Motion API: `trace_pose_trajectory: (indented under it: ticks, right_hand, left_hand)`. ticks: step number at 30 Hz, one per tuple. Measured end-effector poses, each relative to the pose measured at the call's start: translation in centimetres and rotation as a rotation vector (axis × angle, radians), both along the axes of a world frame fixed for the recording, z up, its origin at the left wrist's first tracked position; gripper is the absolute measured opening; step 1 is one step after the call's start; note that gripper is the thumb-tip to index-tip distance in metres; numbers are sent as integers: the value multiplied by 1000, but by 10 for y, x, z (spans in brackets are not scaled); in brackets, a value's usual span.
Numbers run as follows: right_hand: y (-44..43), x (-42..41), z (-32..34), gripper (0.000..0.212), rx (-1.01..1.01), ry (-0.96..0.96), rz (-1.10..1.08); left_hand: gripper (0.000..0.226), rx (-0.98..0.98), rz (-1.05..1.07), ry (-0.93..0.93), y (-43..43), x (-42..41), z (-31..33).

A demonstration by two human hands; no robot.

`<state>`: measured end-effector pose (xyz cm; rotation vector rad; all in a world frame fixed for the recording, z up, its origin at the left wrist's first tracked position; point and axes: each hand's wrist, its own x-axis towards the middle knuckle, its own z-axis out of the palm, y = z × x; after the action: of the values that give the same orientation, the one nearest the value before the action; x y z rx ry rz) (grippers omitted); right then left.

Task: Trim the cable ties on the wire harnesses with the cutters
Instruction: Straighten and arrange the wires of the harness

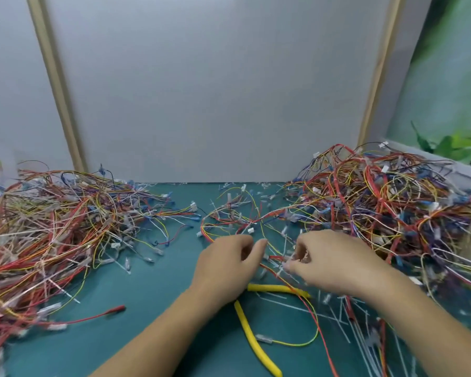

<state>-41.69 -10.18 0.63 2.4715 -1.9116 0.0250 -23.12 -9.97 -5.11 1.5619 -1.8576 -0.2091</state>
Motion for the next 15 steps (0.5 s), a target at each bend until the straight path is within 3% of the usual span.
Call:
trace_pose_trajectory:
  ticks: [4,7,9,11,13,15]
  right_hand:
    - [8,13,-22,32,50,-161,66]
    - [-3,20,-27,7,113,-524,73]
    - [-9,26,-24,8,172,-995,46]
    - [-13,35,-20,9,272,-1396,19]
    - [-10,45,-24,6,354,-1542,57]
    - [-6,50,-36,9,338,-1521,122]
  left_hand:
    - [50,28,37,-100,0,7,1]
    - [52,75,50,-83,-1,15,1]
    - [60,179,-10,120,-3,15,3]
    - [62,320,-113,479,-2,10,6]
    - [53,336,-160,769,-2,8,8]
    - [48,276,-178,828,-2,10,6]
